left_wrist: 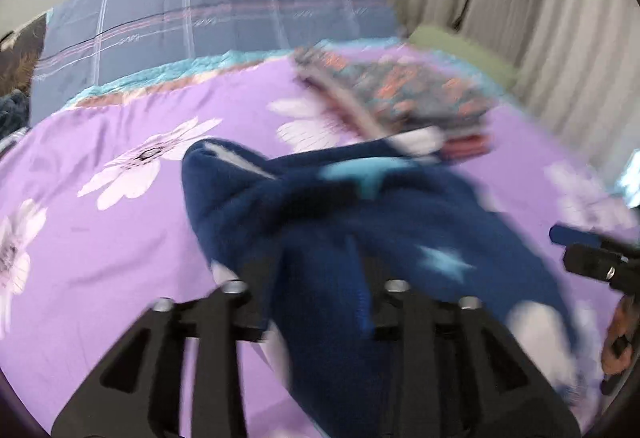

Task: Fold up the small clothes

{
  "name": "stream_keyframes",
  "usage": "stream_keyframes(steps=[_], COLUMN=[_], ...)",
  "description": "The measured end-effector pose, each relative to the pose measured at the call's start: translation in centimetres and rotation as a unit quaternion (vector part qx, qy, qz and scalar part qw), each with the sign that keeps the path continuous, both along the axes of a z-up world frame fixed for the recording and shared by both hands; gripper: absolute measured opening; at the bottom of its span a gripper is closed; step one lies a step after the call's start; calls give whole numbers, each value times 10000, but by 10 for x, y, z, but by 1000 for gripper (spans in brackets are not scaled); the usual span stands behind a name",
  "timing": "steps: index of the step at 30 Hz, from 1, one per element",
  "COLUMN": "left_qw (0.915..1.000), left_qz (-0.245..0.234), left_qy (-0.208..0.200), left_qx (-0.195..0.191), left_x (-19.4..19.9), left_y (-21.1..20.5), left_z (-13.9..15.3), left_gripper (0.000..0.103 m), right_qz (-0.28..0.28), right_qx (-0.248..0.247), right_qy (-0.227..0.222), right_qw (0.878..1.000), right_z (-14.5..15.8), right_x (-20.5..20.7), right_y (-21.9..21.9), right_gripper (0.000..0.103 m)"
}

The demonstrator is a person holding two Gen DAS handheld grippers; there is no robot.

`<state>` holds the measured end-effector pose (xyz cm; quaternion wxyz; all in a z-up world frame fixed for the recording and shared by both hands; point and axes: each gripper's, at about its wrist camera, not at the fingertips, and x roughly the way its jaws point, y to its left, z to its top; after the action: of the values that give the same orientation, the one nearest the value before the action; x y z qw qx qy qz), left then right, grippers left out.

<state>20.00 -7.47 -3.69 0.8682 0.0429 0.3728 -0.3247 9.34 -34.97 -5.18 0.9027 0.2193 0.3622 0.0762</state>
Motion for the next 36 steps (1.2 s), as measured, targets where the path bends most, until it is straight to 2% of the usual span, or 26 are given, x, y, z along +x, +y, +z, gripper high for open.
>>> stream_keyframes(steps=[1, 3, 5, 7, 8, 9, 10, 11, 13, 15, 19, 22, 23, 26, 27, 28, 30, 33, 34, 36], left_qw=[9996, 9973, 9957, 9943, 9940, 9951, 9960, 9965, 9963, 9964, 9973, 9975, 9976, 9954, 9947, 9949, 9934, 9844, 9758, 9607], left_qz=[-198, -602, -880, -891, -855, -793, -746, -718, -714, -689, -623, -630, -663, -712, -556, -186, 244, 429, 383, 472], left_qy=[-32, -162, -278, -536, -624, -556, -466, -401, -404, -411, -341, -282, -209, 210, 299, 324, 398, 1277, 1641, 2098], left_qx=[-202, -375, -74, 251, 284, 221, 156, 140, 255, 291, 205, 153, 58, -610, -814, -939, -1050, -1129, -1393, -1758], left_x=[-12, -41, -70, -89, -92, -91, -91, -88, -89, -91, -89, -88, -85, -67, -57, -42, -15, 38, 54, 79], left_y=[4, 8, 2, -4, -4, -4, 0, -1, -4, -5, -5, -3, 0, 16, 24, 35, 46, 46, 45, 38], left_z=[4, 7, -1, -16, -20, -24, -23, -23, -22, -23, -23, -21, -19, -10, -8, -8, -15, -48, -61, -75], left_gripper=[57, 62, 67, 70, 70, 70, 71, 71, 71, 71, 71, 71, 72, 84, 93, 99, 101, 102, 102, 102], right_qz=[-69, -241, -491, -494, -486, -497, -533, -589, -842, -1023, -1364, -1666, -1714, -1660, -1620, -1571, -1488, -1474, -1476, -1488], right_qx=[410, 930, 1664, 2401, 2780, 3094, 3430, 3579, 3409, 3347, 3056, 2784, 2751, 2706, 2729, 2751, 2772, 2699, 2654, 2576], right_qy=[-124, -74, 312, 763, 935, 1083, 1250, 1381, 1511, 1440, 1304, 1173, 1148, 1082, 1052, 1027, 1005, 1004, 996, 968], right_qw=[9991, 9953, 9844, 9665, 9548, 9434, 9295, 9216, 9241, 9256, 9333, 9386, 9390, 9421, 9424, 9429, 9439, 9462, 9476, 9498], right_z=[4, 2, -22, -51, -65, -76, -89, -97, -98, -97, -99, -95, -94, -95, -96, -97, -100, -98, -98, -97], right_x=[-29, -66, -103, -122, -129, -132, -132, -130, -122, -112, -71, -58, -58, -62, -64, -67, -70, -69, -69, -70], right_y=[-15, -33, -48, -50, -47, -43, -35, -29, -17, -13, -4, 6, 6, 5, 4, 0, -4, -2, -1, 1], right_gripper=[71, 75, 76, 78, 78, 78, 82, 87, 91, 100, 101, 101, 101, 96, 94, 92, 90, 91, 92, 93])
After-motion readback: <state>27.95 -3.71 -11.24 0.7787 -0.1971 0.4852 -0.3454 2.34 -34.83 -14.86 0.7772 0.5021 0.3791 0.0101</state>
